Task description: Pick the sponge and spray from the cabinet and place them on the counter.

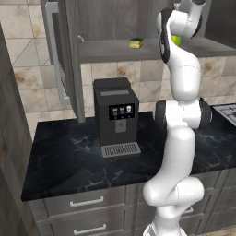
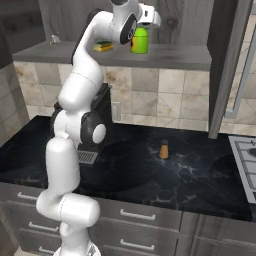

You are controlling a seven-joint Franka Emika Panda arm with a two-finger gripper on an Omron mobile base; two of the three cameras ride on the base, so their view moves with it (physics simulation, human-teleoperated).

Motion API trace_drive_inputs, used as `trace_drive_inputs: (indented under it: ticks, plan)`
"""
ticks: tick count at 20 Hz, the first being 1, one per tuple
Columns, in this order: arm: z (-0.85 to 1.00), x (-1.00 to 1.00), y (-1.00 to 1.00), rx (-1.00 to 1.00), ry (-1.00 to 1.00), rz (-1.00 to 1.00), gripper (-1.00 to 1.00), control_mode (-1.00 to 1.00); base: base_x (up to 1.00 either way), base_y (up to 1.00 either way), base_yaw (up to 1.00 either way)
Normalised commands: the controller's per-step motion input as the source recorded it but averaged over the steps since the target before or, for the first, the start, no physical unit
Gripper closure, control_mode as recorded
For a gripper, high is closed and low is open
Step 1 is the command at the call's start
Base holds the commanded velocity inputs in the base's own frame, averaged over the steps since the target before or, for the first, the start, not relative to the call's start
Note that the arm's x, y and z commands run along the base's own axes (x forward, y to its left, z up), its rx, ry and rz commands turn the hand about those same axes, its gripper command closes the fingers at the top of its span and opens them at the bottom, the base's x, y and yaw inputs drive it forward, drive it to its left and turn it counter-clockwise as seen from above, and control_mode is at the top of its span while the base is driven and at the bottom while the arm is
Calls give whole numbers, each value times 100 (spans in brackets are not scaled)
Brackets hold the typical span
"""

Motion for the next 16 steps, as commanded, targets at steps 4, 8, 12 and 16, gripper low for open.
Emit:
trace_drive_inputs:
  ticks: [4,8,12,16]
  plan:
    - [-1,-9,-19,1,0,0,100,-100,0,0,0]
    - [-13,-45,-14,3,-3,0,100,-100,0,0,0]
    - [-25,-67,-4,3,-6,0,100,-100,0,0,0]
    - [-49,-81,0,1,-7,0,100,-100,0,0,0]
